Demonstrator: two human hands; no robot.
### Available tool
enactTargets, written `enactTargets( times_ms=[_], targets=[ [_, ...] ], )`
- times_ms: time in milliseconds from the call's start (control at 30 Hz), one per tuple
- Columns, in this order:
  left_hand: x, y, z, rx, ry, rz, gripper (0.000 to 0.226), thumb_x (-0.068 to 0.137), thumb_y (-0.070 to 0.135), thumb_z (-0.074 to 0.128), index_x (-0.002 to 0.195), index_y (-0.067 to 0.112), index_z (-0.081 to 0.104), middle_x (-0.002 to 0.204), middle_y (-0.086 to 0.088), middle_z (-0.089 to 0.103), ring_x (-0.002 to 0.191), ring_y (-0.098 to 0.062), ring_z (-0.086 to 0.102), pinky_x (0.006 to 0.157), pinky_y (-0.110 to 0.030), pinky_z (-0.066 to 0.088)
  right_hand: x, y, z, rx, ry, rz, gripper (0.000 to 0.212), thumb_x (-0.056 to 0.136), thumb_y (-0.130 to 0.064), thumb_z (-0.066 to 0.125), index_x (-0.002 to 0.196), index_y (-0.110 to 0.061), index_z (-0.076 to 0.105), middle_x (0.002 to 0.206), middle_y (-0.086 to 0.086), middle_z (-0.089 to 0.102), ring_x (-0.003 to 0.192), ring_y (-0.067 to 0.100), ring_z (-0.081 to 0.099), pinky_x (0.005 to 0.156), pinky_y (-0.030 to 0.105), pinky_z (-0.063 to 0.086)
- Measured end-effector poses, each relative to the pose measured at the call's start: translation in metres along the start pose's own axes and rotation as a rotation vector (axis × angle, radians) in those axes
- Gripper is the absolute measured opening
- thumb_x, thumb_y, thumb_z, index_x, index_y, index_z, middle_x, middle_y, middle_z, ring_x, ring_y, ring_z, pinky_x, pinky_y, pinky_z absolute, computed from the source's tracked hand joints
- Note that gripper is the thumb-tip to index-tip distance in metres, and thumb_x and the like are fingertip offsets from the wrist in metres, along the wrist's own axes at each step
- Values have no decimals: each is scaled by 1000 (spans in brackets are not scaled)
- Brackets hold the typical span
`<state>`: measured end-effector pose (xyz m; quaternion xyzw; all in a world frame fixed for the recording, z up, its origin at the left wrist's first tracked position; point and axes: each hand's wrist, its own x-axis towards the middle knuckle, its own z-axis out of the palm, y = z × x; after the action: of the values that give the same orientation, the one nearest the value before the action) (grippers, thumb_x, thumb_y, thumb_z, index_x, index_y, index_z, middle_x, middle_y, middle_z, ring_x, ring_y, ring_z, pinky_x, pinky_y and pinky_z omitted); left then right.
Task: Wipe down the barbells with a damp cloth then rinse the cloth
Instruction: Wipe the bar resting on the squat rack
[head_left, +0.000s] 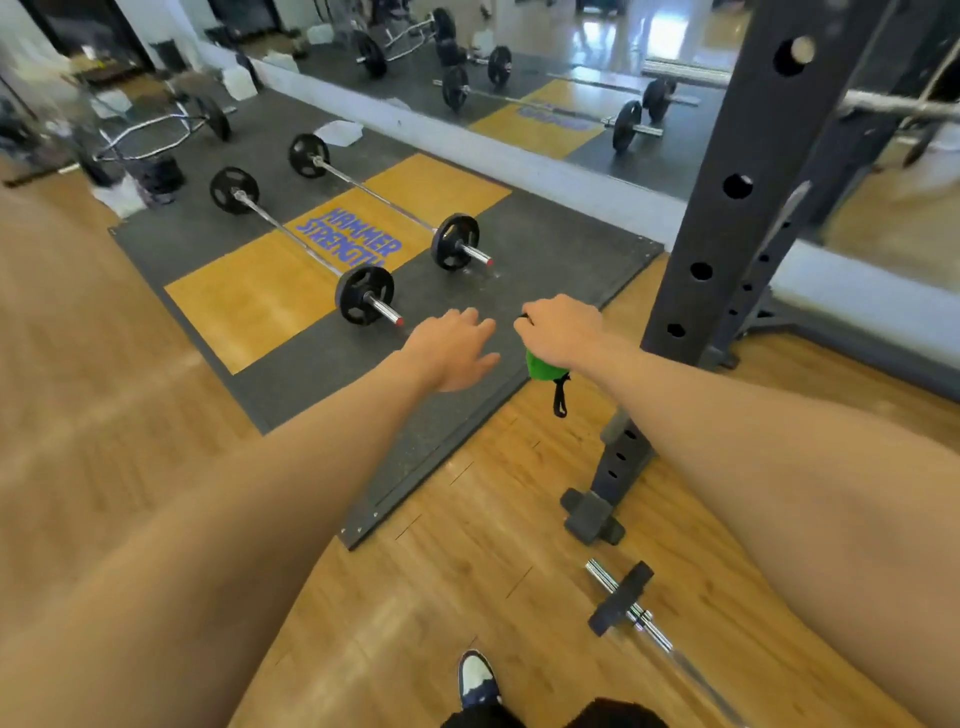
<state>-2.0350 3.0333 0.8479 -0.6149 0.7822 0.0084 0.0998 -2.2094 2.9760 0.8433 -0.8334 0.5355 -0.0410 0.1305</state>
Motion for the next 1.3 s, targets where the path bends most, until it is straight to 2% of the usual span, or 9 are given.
enactTargets(
  times_ms=[133,267,400,667,733,800,933,1100,1300],
  targets=[
    [78,-68,-8,11,-23,51,53,103,51,38,140,13,43,131,-14,50,120,-35,50,90,-49,47,78,-1,-1,6,40,68,32,101,-37,34,83,-22,55,80,1,55,79,28,57,57,34,33],
    [161,-112,-8,10,-39,139,50,104,49,38,138,13,43,130,-13,50,120,-34,50,85,-45,44,152,20,-2,39,37,176,32,102,-37,34,81,-23,55,85,3,58,79,26,57,62,35,39],
    [243,-143,-4,17,-26,232,50,104,49,39,137,11,43,128,-14,51,118,-35,51,88,-47,45,242,40,0,12,41,217,32,101,-37,35,83,-23,57,82,2,55,79,27,56,63,35,39],
    [435,-227,-10,69,-68,339,47,104,47,41,134,11,45,127,-14,52,117,-35,53,85,-47,47,427,89,-7,6,24,234,34,101,-38,34,83,-23,59,82,1,56,77,25,55,61,34,38],
    [482,-245,-20,35,-60,351,49,103,48,41,135,11,45,126,-14,53,116,-35,54,87,-48,48,464,105,-15,25,24,262,36,101,-37,34,78,-23,57,80,2,57,75,24,56,61,34,40],
    [525,-262,-28,47,-51,396,51,103,48,41,139,11,45,127,-14,53,117,-35,54,90,-50,49,500,118,-23,20,23,273,37,102,-37,34,82,-21,60,78,1,55,76,25,57,62,34,41],
    [605,-292,-38,44,-53,439,49,104,47,41,136,11,47,128,-14,53,117,-34,53,90,-49,49,571,139,-40,18,3,307,40,103,-38,32,93,-19,66,87,3,59,84,27,59,65,35,41],
    [704,-335,-41,101,-63,474,51,104,49,38,138,12,45,133,-12,52,119,-32,53,93,-47,47,674,160,-57,20,-9,345,36,102,-37,33,86,-21,61,92,5,62,82,26,55,66,35,38],
    [848,-403,-58,116,-32,464,59,106,51,30,149,12,37,146,-10,47,130,-30,48,103,-46,41,832,181,-98,-17,14,346,34,103,-38,34,94,-21,62,105,9,67,91,29,60,71,36,39]
  ],
)
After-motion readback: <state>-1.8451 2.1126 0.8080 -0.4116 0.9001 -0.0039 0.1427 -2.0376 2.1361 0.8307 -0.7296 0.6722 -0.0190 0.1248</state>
